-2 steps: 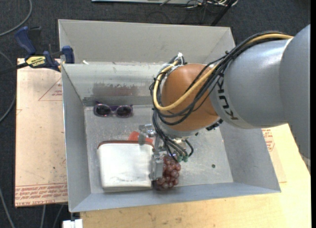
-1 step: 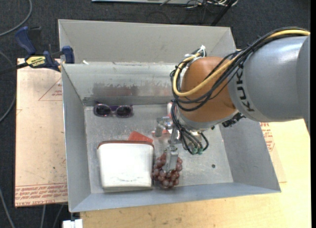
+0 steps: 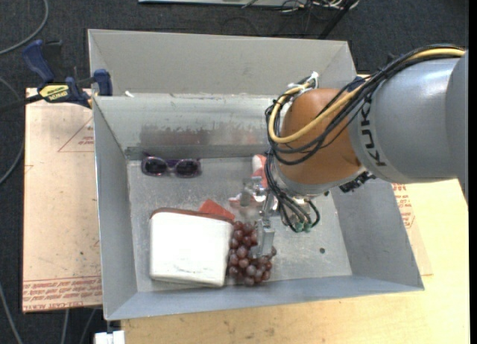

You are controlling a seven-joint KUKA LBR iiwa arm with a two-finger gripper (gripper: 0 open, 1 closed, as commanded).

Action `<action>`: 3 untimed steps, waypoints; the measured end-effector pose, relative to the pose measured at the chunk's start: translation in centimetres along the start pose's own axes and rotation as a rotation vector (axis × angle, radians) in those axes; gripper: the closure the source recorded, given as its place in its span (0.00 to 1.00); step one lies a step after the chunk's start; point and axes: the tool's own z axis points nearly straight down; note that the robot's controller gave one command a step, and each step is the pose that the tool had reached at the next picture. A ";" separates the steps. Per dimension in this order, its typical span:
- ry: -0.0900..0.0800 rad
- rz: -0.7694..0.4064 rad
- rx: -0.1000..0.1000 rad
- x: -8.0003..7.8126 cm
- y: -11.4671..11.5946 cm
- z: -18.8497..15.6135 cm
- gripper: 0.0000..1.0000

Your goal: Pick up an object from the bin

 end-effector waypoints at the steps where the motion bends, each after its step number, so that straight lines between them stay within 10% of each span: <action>1: -0.013 -0.268 -0.001 1.9 -0.1 5.2 1.00; 2: -0.013 -0.268 -0.002 1.9 -0.1 5.3 1.00; 3: -0.017 -0.273 -0.003 1.3 0.5 -8.1 1.00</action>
Offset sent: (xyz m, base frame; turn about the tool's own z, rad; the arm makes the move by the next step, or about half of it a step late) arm 0.0000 0.0000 0.0000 0.0000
